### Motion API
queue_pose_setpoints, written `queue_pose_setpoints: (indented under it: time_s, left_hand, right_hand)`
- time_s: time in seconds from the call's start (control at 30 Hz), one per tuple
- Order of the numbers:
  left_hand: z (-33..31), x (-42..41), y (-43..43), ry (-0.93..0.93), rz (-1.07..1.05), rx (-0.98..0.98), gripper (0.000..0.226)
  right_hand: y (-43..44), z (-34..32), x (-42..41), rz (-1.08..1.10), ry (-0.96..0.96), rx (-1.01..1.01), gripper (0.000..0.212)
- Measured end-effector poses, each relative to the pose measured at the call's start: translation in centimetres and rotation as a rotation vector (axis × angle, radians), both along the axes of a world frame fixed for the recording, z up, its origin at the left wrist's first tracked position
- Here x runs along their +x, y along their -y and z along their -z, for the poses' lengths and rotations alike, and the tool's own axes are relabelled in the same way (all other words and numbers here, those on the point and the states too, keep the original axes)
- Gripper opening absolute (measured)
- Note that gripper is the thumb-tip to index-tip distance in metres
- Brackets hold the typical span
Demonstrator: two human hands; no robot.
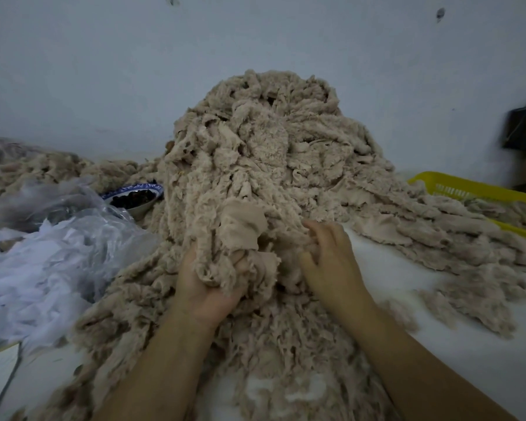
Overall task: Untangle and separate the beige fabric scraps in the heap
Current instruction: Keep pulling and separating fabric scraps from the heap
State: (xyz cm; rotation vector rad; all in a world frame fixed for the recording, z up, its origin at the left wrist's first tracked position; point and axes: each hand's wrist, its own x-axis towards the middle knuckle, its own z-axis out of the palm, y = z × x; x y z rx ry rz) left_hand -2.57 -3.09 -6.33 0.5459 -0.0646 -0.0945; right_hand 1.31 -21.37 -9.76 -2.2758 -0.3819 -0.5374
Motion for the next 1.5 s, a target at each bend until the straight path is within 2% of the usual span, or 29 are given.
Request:
queue_pose_setpoints:
  time_s: [0.07,0.13,0.2,0.27,0.33,0.37,0.4,0.43,0.47,0.53,0.6,0.67,0.73,0.8,0.83,0.97,1.1,1.23,1.33,1.5]
  left_hand:
    - [0.3,0.0,-0.1,0.043,0.068,-0.012,0.016]
    - [0.5,-0.2,0.1,0.076,0.115,-0.030,0.029]
    - [0.6,-0.3,0.5,0.039,0.103,0.039,0.042]
    - [0.8,-0.3,0.9,0.030,0.134,0.141,0.044]
    - [0.6,-0.8,1.3,0.055,0.181,0.243,0.040]
    - [0.5,-1.1,1.6,0.063,0.203,0.340,0.034]
    - [0.7,-1.3,2.0,0.095,0.202,0.544,0.021]
    - [0.8,-1.6,2.6,0.150,0.174,0.845,0.012]
    - [1.3,-1.6,3.2,0.242,0.148,1.121,0.017]
    - [2.3,-1.5,4.0,0.383,0.150,1.386,0.036]
    - [2.7,-1.4,4.2,0.427,0.079,1.527,0.053]
    - [2.7,-1.4,4.3,0.510,-0.083,1.578,0.059]
    - [2.4,-1.2,4.3,0.612,-0.337,1.530,0.054]
    - [2.2,-0.6,4.1,0.702,-0.602,1.511,0.038]
    - [2.2,-0.3,4.0,0.720,-0.639,1.545,0.031]
    - [3.5,0.9,3.4,0.632,-0.408,1.733,0.036]
    - [4.1,2.4,1.5,0.370,-0.296,1.853,0.031]
    - [4.7,2.6,1.1,0.296,-0.276,1.926,0.030]
    - [4.7,2.7,1.1,0.269,-0.277,1.904,0.033]
    - [5.0,2.6,0.8,0.233,-0.280,1.919,0.030]
  right_hand:
    - [-0.1,-1.0,-0.8,-0.053,0.101,0.061,0.050]
    - [-0.7,-1.6,-1.8,-0.152,0.139,0.101,0.054]
    - [-1.5,-1.2,-2.3,-0.236,0.150,0.124,0.047]
    - [-2.1,-0.5,-2.0,-0.273,0.021,0.273,0.043]
    - [-2.4,-0.4,-1.7,-0.296,-0.315,0.512,0.064]
    - [-2.3,0.0,-1.5,-0.343,-0.507,0.656,0.070]
    - [-2.0,0.1,-1.2,-0.395,-0.659,0.805,0.068]
    - [-1.5,0.1,-1.0,-0.419,-0.756,0.901,0.064]
    - [-0.9,0.0,-0.8,-0.432,-0.830,0.952,0.060]
    - [0.1,0.2,-0.2,-0.431,-0.877,0.878,0.045]
    - [0.1,0.5,0.6,-0.300,-0.767,0.715,0.046]
    - [0.0,0.3,0.9,-0.176,-0.604,0.650,0.040]
    - [-0.3,0.3,1.0,-0.120,-0.517,0.634,0.025]
    - [-0.7,-0.1,0.5,-0.084,-0.440,0.469,0.024]
    - [-0.9,-0.2,0.4,-0.070,-0.394,0.379,0.027]
    - [-1.3,-0.1,-0.7,-0.124,-0.250,0.296,0.033]
    - [-1.1,-0.4,-1.5,-0.148,-0.062,0.406,0.040]
    - [-0.9,-0.5,-2.1,-0.034,0.083,0.543,0.039]
    - [-0.7,-0.7,-1.8,0.071,0.108,0.636,0.037]
    - [-1.0,-0.5,-1.0,0.144,0.014,0.755,0.032]
